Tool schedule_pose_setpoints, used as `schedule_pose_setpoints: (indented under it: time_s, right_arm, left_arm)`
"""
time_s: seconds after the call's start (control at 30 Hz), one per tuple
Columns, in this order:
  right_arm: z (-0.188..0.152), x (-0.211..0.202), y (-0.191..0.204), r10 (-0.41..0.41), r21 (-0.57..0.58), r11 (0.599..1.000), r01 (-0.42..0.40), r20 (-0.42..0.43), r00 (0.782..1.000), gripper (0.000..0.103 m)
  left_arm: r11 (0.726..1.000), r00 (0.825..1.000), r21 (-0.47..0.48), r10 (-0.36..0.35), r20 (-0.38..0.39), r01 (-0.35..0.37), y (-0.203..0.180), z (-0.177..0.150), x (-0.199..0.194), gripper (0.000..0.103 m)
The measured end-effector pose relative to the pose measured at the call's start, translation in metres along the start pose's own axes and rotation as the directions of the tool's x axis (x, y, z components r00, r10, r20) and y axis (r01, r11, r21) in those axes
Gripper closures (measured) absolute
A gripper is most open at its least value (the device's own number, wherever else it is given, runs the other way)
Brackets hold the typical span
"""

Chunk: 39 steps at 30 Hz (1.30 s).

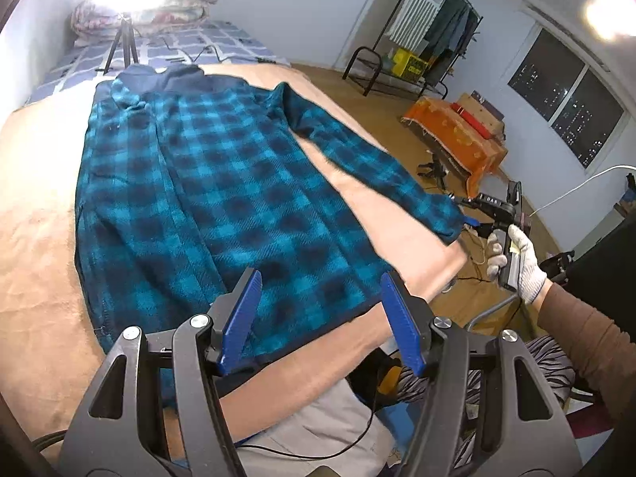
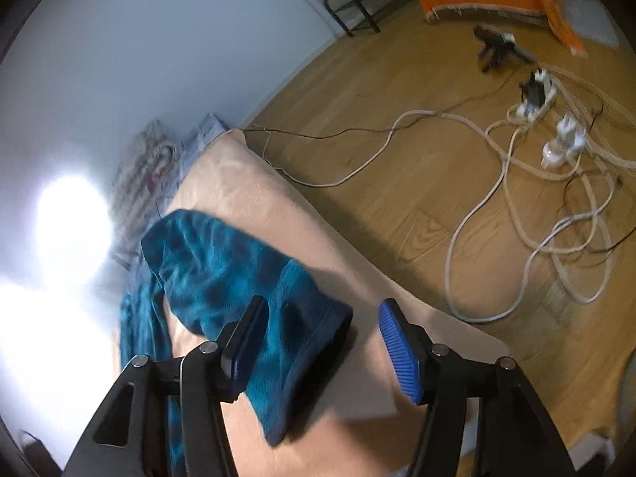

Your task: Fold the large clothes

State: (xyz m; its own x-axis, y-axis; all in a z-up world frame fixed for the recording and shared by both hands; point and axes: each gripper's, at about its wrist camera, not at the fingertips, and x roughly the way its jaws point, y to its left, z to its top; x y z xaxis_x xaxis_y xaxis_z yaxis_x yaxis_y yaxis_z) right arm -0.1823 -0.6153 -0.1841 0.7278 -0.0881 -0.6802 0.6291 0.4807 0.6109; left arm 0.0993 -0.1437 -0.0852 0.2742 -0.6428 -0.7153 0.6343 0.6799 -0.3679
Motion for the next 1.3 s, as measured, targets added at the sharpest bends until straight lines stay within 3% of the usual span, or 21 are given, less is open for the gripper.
schedule_pose_setpoints:
  time_s: [0.07,0.13,0.17,0.2,0.23,0.3,0.37,0.47,0.7,0.9,1.1,1.23,1.3]
  right_arm:
    - [0.001,0.01,-0.003,0.027,0.009,1.0,-0.027,-0.003,1.0,0.041]
    - [0.001,0.015,-0.001,0.035,-0.007,0.999,-0.035,0.003,0.999,0.048]
    - [0.0,0.016,0.003,0.033,-0.028,0.999,-0.033,0.005,0.999,0.064]
    - [0.0,0.016,0.008,0.024,-0.054,0.998,-0.023,0.002,1.0,0.073]
    - [-0.002,0.014,0.013,0.013,-0.081,0.997,-0.013,0.002,1.0,0.074]
    - [-0.004,0.006,0.019,0.035,-0.089,0.995,-0.034,0.017,0.999,0.088]
    - [-0.007,0.0,0.024,0.046,-0.084,0.995,-0.044,0.024,0.999,0.092]
    - [-0.013,-0.012,0.039,0.076,-0.083,0.994,-0.074,0.019,0.997,0.093]
    - [-0.029,-0.03,0.127,0.203,-0.185,0.962,-0.203,-0.015,0.979,0.094]
    - [-0.067,-0.016,0.209,0.256,-0.337,0.896,-0.287,-0.134,0.957,0.094]
    - [-0.129,0.021,0.281,0.23,-0.46,0.807,-0.371,-0.334,0.914,0.094]
    - [-0.182,0.06,0.315,0.112,-0.58,0.725,-0.37,-0.431,0.895,0.094]
    - [-0.2,0.078,0.316,0.082,-0.582,0.717,-0.384,-0.476,0.875,0.094]
  left_arm:
    - [1.0,1.0,0.0,0.004,-0.014,-0.004,0.002,-0.001,0.007,0.039]
    - [1.0,1.0,0.002,0.01,-0.021,-0.01,0.004,-0.001,0.011,0.039]
    - [1.0,1.0,0.0,0.013,-0.024,-0.013,0.005,-0.001,0.013,0.039]
    - [1.0,1.0,-0.004,0.012,-0.025,-0.012,0.006,-0.001,0.015,0.039]
    - [1.0,1.0,-0.007,0.01,-0.027,-0.01,0.007,-0.001,0.016,0.039]
    - [1.0,1.0,-0.004,0.01,-0.03,-0.01,0.008,0.0,0.019,0.039]
    - [1.0,0.999,0.009,0.011,-0.035,-0.011,0.006,0.0,0.021,0.039]
    - [1.0,0.999,0.018,0.004,-0.036,-0.003,0.004,0.0,0.022,0.039]
    - [1.0,1.0,-0.008,-0.003,-0.015,0.003,0.01,0.004,0.019,0.039]
    - [0.998,1.0,-0.06,0.011,0.004,-0.01,0.027,0.007,0.015,0.039]
    - [0.992,1.0,-0.13,0.006,0.019,-0.004,0.043,0.007,0.008,0.039]
    - [0.981,1.0,-0.194,-0.011,0.012,0.013,0.055,0.001,0.011,0.039]
    - [0.971,0.999,-0.236,-0.04,0.003,0.039,0.061,-0.003,0.014,0.039]
